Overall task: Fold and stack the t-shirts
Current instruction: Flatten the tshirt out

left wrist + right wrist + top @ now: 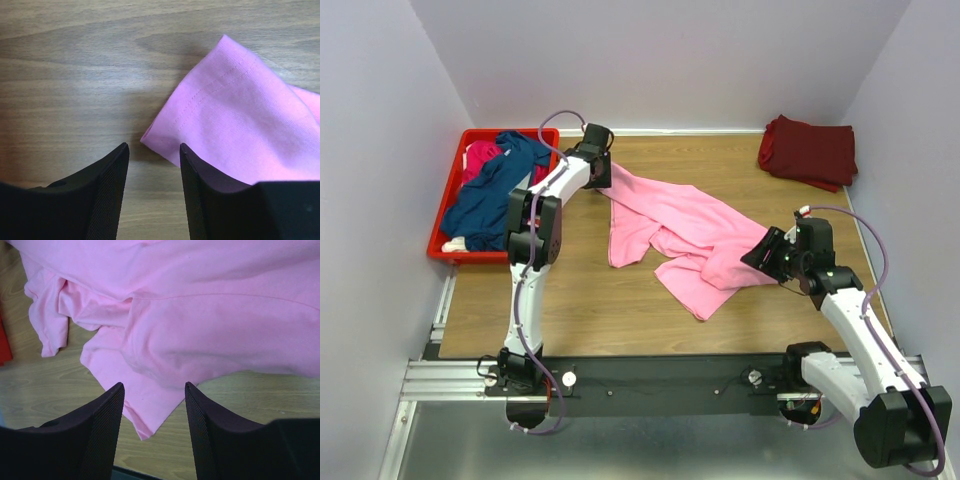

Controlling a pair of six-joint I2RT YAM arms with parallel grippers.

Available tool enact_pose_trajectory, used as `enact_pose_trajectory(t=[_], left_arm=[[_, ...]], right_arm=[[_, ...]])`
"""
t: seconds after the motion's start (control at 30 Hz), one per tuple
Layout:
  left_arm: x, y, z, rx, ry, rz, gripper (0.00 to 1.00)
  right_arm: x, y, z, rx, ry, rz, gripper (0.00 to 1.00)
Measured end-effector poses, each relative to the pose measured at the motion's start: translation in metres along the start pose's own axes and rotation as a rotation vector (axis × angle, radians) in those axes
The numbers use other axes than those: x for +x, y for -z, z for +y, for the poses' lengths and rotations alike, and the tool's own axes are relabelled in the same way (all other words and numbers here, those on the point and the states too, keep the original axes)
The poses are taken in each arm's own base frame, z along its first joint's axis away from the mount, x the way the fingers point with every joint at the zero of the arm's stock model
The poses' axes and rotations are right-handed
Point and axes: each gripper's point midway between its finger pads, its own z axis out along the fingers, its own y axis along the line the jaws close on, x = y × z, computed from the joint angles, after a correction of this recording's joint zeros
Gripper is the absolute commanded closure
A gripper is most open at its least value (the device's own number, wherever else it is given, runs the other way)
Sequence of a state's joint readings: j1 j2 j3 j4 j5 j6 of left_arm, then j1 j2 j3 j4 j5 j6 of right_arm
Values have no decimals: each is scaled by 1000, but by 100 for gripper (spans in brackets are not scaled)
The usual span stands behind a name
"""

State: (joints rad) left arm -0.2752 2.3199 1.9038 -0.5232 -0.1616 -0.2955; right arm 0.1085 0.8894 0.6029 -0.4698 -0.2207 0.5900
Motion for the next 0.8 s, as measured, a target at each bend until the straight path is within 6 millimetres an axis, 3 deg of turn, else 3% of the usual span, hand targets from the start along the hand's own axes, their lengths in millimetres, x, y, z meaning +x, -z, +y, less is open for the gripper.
enact_pose_trajectory(t=[0.2, 0.4, 0.63, 0.8], left_arm=[[-12, 12, -1, 7, 5, -30, 46], [-14, 10, -2, 8, 6, -31, 46], [2, -5, 0, -4, -1, 13, 47], [3, -7, -1, -5, -1, 17, 55]], right_arm=[[2, -2, -4, 18, 4, 10, 41], [2, -5, -7, 30, 9, 17, 41], [2, -5, -8, 34, 13, 17, 41], [3, -6, -9, 38, 16, 23, 41]])
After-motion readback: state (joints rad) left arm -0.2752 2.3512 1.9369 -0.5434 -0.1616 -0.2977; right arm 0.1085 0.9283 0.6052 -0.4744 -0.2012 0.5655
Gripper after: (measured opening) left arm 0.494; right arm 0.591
